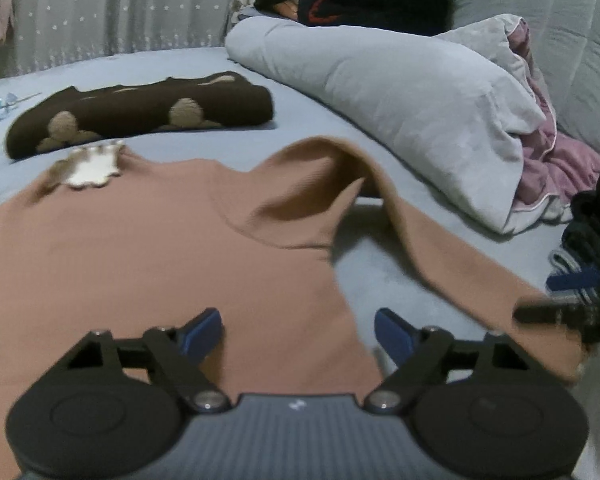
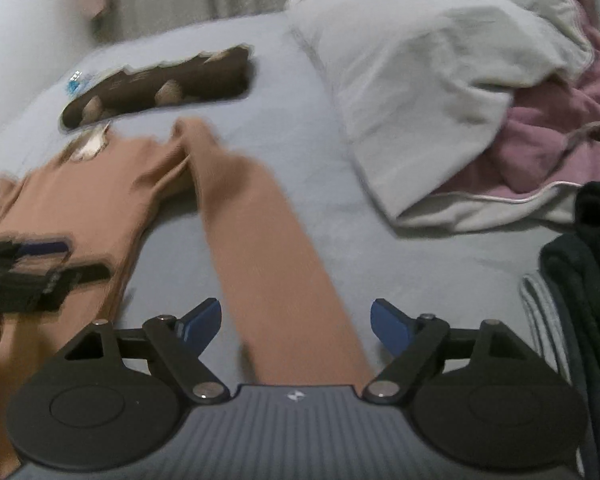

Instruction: Fold clothes

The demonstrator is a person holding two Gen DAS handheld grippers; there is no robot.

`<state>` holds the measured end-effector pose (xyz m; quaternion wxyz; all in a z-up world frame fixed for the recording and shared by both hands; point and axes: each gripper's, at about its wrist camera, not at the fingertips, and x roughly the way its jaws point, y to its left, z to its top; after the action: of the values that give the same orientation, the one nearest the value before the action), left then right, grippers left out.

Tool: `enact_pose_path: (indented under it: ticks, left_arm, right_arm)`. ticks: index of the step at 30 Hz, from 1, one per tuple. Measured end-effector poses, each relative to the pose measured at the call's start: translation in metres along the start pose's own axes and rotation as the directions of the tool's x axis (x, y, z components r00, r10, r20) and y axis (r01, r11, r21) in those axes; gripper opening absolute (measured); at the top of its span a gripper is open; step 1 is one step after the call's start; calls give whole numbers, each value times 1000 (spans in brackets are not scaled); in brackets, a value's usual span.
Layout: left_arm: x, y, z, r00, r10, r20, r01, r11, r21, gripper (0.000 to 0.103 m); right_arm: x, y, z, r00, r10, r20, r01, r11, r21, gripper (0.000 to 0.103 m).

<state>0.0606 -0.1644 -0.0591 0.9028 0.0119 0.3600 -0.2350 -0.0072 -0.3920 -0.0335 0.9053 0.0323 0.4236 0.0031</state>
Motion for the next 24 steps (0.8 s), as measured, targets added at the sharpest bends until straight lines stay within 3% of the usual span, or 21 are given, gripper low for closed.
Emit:
enact_pose_path:
  ticks: [3, 6, 8, 10, 16, 24]
  left_arm:
    - [8, -7, 6, 1000, -14, 4, 14, 1000, 16, 79]
    - [14, -13, 12, 1000, -27, 8, 27, 999, 28, 79]
    - [16, -15, 17, 999, -32, 14, 31, 999, 35, 79]
    - [19, -17, 21, 999, -33, 21, 32, 998, 53, 79]
    - [28, -22, 41, 997, -32, 65, 24, 992, 127, 76]
    - [56, -25, 78, 994, -69, 85, 53, 981, 184, 66]
  right_arm:
    - [11, 8, -11, 998, -9, -58, 3, 996, -93, 75]
    - [16, 5, -12, 997, -42, -67, 34, 992, -122, 54]
    - [13, -2, -10, 997, -43, -56, 38, 994, -98, 20]
    - [7, -12, -5, 999, -36, -34, 35, 998, -47, 17]
    - [-7, -41, 12, 986, -133, 99, 125, 989, 79, 13]
    - [-23, -68, 58, 938, -246, 246, 200, 960, 197, 13]
